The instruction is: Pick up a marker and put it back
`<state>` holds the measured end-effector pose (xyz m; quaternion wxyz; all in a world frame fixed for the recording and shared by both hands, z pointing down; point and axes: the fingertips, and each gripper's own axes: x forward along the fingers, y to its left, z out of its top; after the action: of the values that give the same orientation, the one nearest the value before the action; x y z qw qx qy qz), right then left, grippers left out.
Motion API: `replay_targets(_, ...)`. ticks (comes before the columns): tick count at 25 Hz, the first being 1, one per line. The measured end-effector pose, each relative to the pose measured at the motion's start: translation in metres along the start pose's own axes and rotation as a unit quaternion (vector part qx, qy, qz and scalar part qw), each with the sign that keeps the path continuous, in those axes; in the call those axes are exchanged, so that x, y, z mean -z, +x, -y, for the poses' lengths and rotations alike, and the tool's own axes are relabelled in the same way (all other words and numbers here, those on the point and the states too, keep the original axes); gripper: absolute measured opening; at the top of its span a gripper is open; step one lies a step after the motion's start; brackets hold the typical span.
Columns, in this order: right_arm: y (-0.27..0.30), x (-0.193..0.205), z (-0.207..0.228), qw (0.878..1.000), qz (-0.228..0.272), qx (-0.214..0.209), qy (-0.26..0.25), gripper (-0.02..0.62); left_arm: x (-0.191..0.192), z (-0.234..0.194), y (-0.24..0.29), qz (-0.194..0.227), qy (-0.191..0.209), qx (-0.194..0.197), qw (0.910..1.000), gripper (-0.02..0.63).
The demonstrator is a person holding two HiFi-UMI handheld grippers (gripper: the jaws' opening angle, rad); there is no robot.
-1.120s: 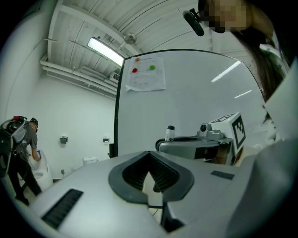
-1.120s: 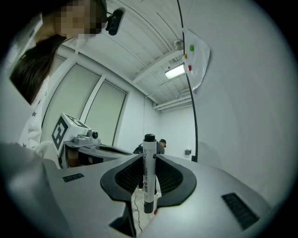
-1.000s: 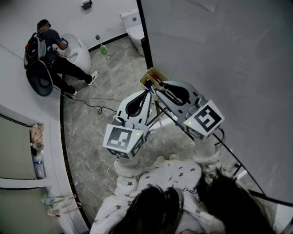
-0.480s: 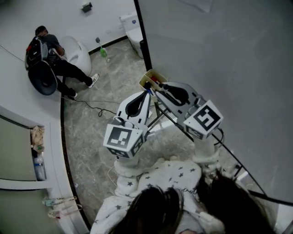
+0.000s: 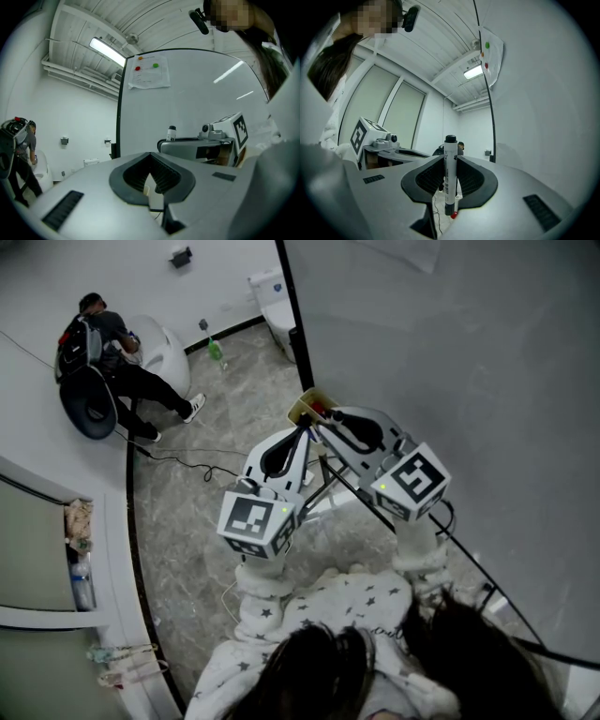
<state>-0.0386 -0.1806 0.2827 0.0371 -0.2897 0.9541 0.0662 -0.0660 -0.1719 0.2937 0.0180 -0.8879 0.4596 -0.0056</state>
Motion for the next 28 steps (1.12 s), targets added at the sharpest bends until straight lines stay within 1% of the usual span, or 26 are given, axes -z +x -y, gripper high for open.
replay_targets(3, 0.008, 0.006, 0.008, 1.0, -0.001, 0.006, 0.002, 0.083, 0.008, -0.011, 0.002, 0.0, 0.002, -0.004, 1.0, 0.002)
replay_targets(6, 0.025, 0.025, 0.025, 1.0, -0.012, 0.011, 0.014, 0.083, 0.02, -0.031, 0.015, -0.008, -0.002, -0.014, 0.9999, 0.002)
replay_targets(9, 0.039, 0.043, 0.036, 1.0, -0.013, 0.011, 0.021, 0.083, 0.031, -0.046, 0.024, -0.012, -0.01, -0.026, 0.9995, 0.002)
replay_targets(15, 0.044, 0.067, 0.042, 0.999, -0.022, 0.026, 0.032, 0.083, 0.043, -0.046, 0.028, -0.016, -0.007, -0.027, 0.9995, 0.002)
replay_targets(21, 0.055, 0.101, 0.042, 0.998, -0.036, 0.033, 0.035, 0.083, 0.066, -0.057, 0.03, -0.02, -0.011, -0.029, 0.9993, 0.002)
replay_targets(25, 0.059, 0.114, 0.041, 0.998, -0.041, 0.035, 0.032, 0.083, 0.077, -0.061, 0.034, -0.023, -0.01, -0.032, 0.9992, 0.002)
replay_targets(28, 0.059, 0.126, 0.038, 0.998, -0.054, 0.034, 0.023, 0.083, 0.086, -0.059, 0.035, -0.024, -0.012, -0.03, 0.9992, 0.002)
